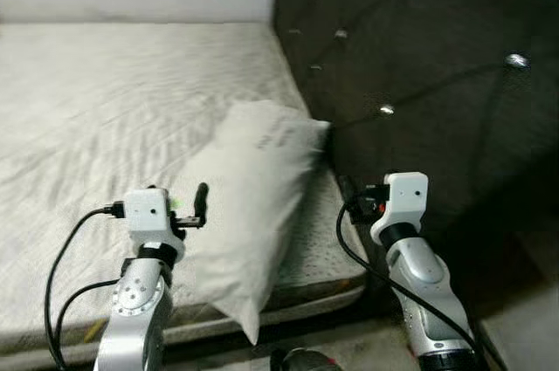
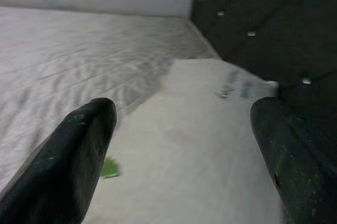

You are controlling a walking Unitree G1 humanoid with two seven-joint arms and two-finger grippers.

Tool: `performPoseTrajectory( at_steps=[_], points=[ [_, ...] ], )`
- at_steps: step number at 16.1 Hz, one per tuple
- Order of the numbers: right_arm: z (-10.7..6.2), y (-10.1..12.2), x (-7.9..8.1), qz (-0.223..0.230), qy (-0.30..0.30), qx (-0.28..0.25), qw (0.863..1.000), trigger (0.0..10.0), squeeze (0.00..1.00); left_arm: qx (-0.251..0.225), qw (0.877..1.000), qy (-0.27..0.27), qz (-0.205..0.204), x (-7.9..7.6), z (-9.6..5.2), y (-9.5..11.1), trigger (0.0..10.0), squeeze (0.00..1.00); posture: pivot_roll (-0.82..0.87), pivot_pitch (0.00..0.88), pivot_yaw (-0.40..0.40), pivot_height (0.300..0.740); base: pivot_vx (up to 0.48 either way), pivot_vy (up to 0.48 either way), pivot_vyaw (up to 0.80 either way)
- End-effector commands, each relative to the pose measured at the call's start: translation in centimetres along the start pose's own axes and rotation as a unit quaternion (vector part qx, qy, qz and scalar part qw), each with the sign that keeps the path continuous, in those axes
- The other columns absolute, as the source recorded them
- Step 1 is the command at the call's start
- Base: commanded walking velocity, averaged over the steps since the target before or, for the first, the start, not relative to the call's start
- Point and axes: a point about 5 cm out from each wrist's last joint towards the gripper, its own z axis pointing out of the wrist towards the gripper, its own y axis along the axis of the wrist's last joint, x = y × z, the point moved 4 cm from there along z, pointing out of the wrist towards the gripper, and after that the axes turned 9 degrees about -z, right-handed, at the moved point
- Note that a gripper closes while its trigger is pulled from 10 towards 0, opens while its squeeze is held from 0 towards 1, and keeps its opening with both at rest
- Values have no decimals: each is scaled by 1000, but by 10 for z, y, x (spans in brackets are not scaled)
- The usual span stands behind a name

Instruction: Clean up the room

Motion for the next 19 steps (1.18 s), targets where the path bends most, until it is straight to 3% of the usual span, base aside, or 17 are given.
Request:
performPoseTrajectory(
  at_steps=[1,5,6,11,12,13,14,16,19],
  points=[
    [3,7,-2,-2,0,-14,1000,10000,0,16,1000,12,-11,3,-4,-1,10000,0,94,35,-55,740,0,0,0],
    [9,15,3,8,4,-21,1000,10000,0,12,999,-12,-28,-2,-2,2,10000,0,104,54,-66,740,0,0,0],
    [10,16,5,10,6,-22,1000,10000,0,-3,1000,-27,-4,-6,-1,6,10000,0,104,55,-66,740,0,0,0],
    [11,20,8,24,11,-29,999,10000,0,-8,1000,-3,-4,-3,-2,9,10000,0,94,64,-55,740,0,0,0],
    [11,21,8,28,8,-31,999,10000,0,-12,1000,14,-9,1,-4,10,10000,0,96,70,-57,740,0,0,0],
    [11,21,11,28,13,-30,999,10000,0,-4,997,71,5,11,-6,8,10000,0,98,74,-58,740,0,0,0],
    [11,20,11,27,14,-30,999,10000,0,3,997,78,1,13,-7,6,10000,0,98,74,-58,740,0,0,0],
    [11,20,14,28,19,-29,999,10000,0,-14,999,39,-16,7,-6,10,10000,0,100,79,-58,720,0,0,0],
    [11,20,16,27,25,-28,999,10000,0,-21,998,51,-17,10,-7,11,10000,0,99,85,-60,680,0,0,0]
  ],
)
